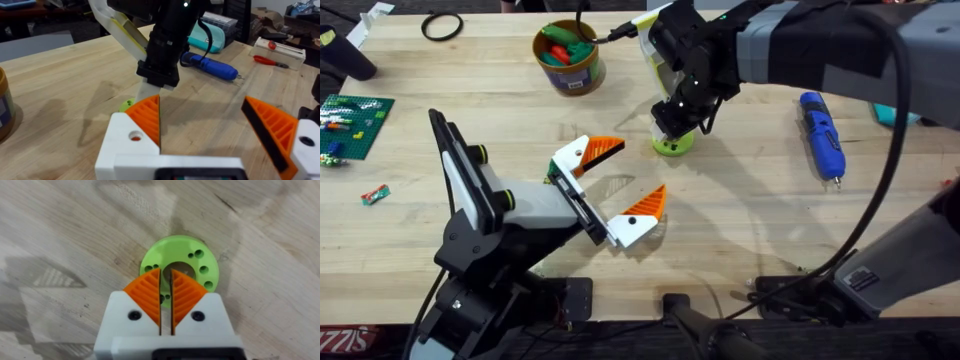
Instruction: Pick up the gripper from the table and insert it into the empty holder that is missing its gripper. Then pick up a screw, insert it into the mounting hole, and use the screwdriver to tighten it. Finally, clean up the table by picking up the vegetable and placing it into the bucket.
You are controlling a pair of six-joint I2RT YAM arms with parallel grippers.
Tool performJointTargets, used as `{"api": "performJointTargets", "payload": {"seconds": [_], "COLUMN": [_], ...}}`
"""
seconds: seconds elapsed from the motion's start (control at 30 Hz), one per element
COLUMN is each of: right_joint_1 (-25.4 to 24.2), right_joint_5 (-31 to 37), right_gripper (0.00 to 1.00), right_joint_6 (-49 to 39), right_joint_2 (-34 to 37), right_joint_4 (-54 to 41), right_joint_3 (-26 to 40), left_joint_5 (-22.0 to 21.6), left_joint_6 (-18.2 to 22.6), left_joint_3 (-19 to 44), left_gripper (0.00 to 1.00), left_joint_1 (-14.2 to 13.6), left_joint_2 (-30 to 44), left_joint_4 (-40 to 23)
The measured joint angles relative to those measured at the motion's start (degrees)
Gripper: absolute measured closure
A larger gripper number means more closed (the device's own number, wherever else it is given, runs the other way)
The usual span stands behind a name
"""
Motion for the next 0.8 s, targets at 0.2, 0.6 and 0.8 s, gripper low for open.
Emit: {"api": "performJointTargets", "payload": {"seconds": [0.2,0.6,0.8], "right_joint_1": [0.0,0.0,0.0], "right_joint_5": [0.1,0.5,0.6], "right_gripper": [0.889,0.889,0.990], "right_joint_6": [0.0,-0.2,-1.2], "right_joint_2": [0.0,-10.1,-13.6], "right_joint_4": [-0.9,-6.6,-12.6], "right_joint_3": [0.0,0.0,0.0], "left_joint_5": [0.0,0.0,0.0], "left_joint_6": [0.0,0.0,0.0], "left_joint_3": [0.0,0.0,0.0], "left_gripper": [0.015,0.015,0.015], "left_joint_1": [0.0,0.0,0.0], "left_joint_2": [0.0,0.0,0.0], "left_joint_4": [0.0,0.0,0.0]}}
